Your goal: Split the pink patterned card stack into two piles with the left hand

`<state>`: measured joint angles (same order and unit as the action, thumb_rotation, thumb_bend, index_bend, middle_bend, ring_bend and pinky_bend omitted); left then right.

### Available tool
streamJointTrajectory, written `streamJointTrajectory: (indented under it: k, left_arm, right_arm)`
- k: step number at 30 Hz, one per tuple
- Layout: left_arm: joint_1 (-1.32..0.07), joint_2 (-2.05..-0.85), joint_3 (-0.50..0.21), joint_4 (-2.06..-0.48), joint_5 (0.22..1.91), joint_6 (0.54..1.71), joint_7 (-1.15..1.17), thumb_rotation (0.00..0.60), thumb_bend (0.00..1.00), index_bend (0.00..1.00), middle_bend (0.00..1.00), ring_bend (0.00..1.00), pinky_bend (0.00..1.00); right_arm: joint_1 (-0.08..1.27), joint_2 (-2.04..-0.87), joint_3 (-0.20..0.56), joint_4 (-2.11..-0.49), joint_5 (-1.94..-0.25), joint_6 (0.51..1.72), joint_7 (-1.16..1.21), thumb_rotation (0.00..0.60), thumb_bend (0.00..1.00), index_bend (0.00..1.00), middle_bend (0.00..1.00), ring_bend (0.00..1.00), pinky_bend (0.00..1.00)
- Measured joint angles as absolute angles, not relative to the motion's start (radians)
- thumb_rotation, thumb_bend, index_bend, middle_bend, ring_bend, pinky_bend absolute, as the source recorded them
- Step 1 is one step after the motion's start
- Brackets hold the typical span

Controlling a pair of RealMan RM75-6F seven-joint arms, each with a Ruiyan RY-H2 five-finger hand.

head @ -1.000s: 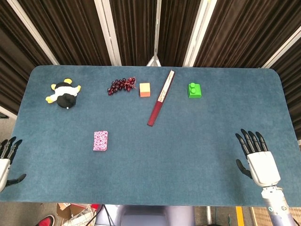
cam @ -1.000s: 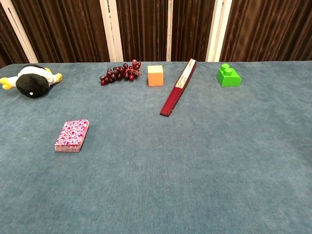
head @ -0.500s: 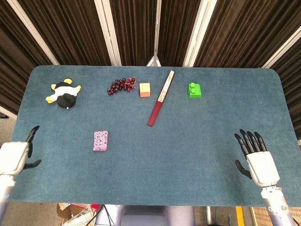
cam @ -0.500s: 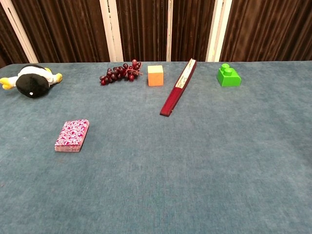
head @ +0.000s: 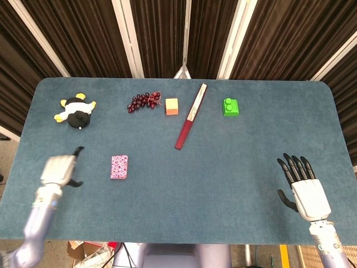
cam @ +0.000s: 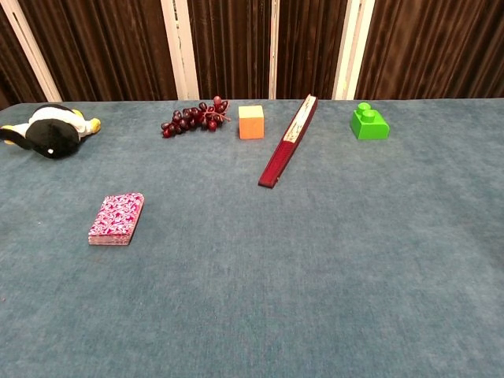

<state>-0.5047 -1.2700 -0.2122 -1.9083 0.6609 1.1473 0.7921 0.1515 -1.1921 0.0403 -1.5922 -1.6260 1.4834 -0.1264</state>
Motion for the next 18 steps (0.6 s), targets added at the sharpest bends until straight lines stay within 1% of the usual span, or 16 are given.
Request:
streamJointTrajectory:
  k: [4,7,9,12,18]
  left_arm:
    - [-0.595,-1.375,-0.220,-1.867,0.540,1.159,0.882,0.600,0.13,0.12,0.88,0.88,1.00]
    - [-0.642,-1.434,-0.224,-1.831,0.493,1.170,0.908,0.600,0.13,0.13,0.88,0.88,1.00]
    - [-0.665,-1.463,-0.227,-1.811,0.471,1.177,0.918,0.600,0.15,0.15,0.89,0.88,1.00]
    - [-0.698,-1.504,-0.232,-1.779,0.443,1.189,0.932,0.600,0.20,0.17,0.89,0.89,1.00]
    - [-0.741,-1.562,-0.240,-1.728,0.402,1.202,0.945,0.600,0.21,0.19,0.89,0.89,1.00]
  right_arm:
    - [0.152,-1.190,0.038,-1.593,-1.629,1.483,-0.120,0.600,0.37,0.00,0.00,0.00,0.04]
    - [0.152,-1.189,0.037,-1.592,-1.629,1.483,-0.115,0.600,0.37,0.00,0.00,0.00,0.04]
    - [0.152,-1.188,0.037,-1.593,-1.629,1.482,-0.111,0.600,0.37,0.00,0.00,0.00,0.04]
    - [0.152,-1.187,0.037,-1.593,-1.629,1.482,-0.105,0.600,0.37,0.00,0.00,0.00,0.04]
    - [0.152,-1.185,0.036,-1.592,-1.631,1.484,-0.098,0.600,0.37,0.00,0.00,0.00,0.04]
